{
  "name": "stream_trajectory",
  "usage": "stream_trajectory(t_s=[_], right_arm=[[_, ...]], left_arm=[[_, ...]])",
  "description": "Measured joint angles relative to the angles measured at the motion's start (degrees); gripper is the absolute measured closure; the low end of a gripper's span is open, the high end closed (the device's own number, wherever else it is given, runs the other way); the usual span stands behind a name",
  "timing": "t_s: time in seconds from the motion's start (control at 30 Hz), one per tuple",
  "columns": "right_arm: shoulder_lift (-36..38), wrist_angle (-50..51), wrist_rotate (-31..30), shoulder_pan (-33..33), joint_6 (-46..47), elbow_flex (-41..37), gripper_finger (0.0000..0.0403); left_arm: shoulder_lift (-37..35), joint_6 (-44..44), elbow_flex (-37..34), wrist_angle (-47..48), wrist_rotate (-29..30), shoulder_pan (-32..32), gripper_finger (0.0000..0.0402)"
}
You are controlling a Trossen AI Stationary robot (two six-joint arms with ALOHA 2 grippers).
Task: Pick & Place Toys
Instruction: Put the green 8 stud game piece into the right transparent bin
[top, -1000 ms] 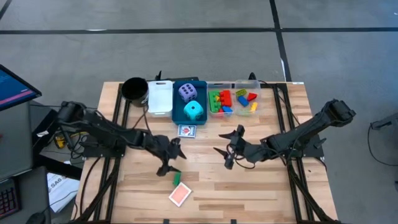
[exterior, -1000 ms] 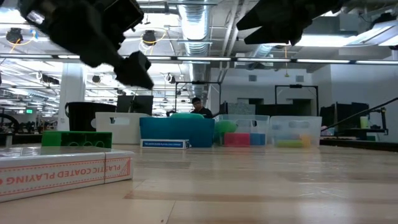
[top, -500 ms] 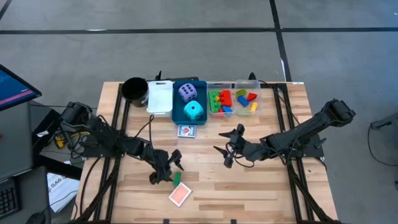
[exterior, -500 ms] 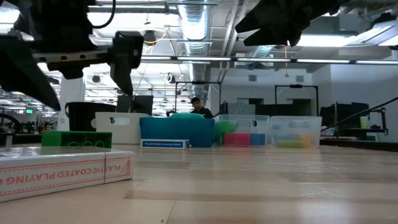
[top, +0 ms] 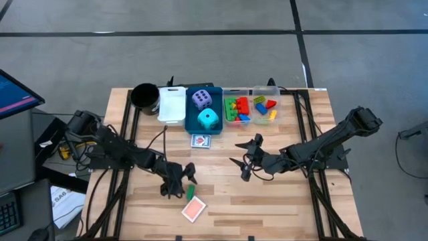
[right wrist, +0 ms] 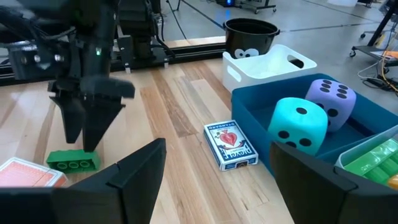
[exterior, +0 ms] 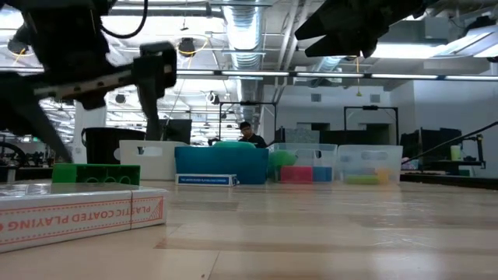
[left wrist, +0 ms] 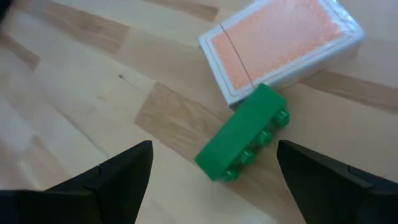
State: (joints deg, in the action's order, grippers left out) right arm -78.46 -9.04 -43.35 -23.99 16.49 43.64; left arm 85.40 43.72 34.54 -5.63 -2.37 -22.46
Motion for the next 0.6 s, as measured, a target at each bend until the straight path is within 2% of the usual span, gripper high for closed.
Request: stream_trajectory(t_s=[0.2, 0.37, 0.6], right_arm=[[0.0, 0.4, 0.2, 0.0, 0.0, 0.0, 0.0122], [0.0, 0.7, 1.6, 0.0, 0.0, 0.0, 0.0122], [0.0, 1.2, 1.6, 0.0, 0.0, 0.0, 0.0122]], left_arm=[[5.7, 2.4, 0.0, -1.0, 0.0, 0.0, 0.0065], [6.1, 2.5, 0.0, -2.3, 0.9, 0.0, 0.0072], [5.8, 2.4, 0.0, -3.4, 0.9, 0.0, 0.0101]])
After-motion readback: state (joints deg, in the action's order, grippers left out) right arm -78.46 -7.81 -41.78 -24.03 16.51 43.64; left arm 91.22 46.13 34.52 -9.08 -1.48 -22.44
